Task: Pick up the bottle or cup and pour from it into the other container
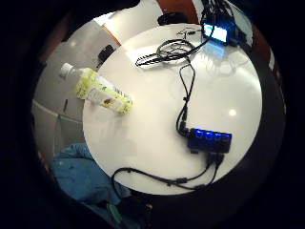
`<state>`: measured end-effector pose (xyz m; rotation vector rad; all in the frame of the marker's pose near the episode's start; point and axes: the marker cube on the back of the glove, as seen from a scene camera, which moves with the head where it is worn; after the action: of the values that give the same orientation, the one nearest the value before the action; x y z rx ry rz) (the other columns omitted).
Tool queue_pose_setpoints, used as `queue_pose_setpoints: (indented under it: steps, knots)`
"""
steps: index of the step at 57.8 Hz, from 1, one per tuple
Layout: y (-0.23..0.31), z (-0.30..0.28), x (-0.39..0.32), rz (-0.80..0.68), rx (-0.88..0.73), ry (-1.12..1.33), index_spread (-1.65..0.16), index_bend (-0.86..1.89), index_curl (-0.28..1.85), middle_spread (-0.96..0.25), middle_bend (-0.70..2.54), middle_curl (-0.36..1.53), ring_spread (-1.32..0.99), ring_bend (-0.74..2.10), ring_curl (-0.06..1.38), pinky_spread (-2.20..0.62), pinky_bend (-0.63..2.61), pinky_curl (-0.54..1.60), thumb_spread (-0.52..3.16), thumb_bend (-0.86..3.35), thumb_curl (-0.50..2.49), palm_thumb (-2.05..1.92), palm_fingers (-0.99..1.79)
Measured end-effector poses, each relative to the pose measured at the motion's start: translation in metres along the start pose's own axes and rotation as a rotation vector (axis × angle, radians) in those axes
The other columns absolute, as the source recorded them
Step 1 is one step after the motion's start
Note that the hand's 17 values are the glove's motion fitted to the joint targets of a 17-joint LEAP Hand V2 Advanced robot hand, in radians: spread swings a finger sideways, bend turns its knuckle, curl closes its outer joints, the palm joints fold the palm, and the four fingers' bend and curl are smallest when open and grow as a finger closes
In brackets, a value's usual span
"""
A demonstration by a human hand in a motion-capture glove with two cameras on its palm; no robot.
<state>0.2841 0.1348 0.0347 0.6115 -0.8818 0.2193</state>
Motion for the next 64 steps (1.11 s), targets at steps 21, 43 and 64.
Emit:
queue_pose_setpoints:
  steps: [21,43,64]
  knots:
    - [-0.017,0.065,0.025,-0.010,0.011,-0.182,-0.34,0.11,0.19,0.03,0.18,0.29,0.21,0.53,0.30,0.30,0.71,0.29,0.88,-0.04,0.36,0.54,-0.06]
    - [-0.034,0.137,0.025,-0.025,-0.017,-0.347,-0.40,0.09,0.13,0.03,0.17,0.28,0.23,0.56,0.30,0.31,0.76,0.29,0.85,-0.03,0.35,0.53,-0.10]
    - [-0.051,0.155,0.023,-0.066,0.259,-0.362,-0.23,0.17,0.15,0.08,0.43,0.36,0.06,0.68,0.32,0.17,0.79,0.29,0.78,0.03,0.41,0.85,0.73]
